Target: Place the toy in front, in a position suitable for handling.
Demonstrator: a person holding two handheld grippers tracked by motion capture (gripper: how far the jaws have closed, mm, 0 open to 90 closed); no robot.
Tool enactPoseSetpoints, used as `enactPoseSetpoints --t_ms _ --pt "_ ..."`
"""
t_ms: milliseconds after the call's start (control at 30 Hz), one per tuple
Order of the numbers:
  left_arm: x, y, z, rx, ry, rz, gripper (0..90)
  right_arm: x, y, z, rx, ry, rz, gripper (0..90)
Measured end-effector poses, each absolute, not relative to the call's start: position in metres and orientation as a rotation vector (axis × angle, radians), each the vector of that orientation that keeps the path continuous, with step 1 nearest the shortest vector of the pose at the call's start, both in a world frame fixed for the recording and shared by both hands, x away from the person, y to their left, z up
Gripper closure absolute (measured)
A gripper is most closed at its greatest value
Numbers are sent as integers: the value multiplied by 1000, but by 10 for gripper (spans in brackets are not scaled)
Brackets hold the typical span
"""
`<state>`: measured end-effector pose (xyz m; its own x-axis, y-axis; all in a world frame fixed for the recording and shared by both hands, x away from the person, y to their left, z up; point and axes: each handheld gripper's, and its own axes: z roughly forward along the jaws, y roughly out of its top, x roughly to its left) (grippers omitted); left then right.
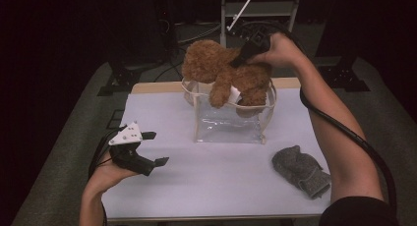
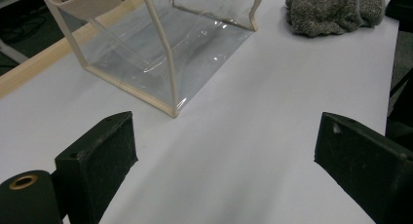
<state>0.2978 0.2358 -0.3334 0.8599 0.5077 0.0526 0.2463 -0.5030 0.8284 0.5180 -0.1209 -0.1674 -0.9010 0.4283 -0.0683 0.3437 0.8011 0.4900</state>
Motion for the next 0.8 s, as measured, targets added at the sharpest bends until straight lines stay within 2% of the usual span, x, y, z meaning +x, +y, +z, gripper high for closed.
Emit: enactPoseSetpoints --t_ms 500,800 --pt "300 237 -335 2121 547 356 73 537 -147 -159 808 2726 802 649" --pt "299 236 -334 2124 539 359 73 525 -138 -169 717 2772 728 647"
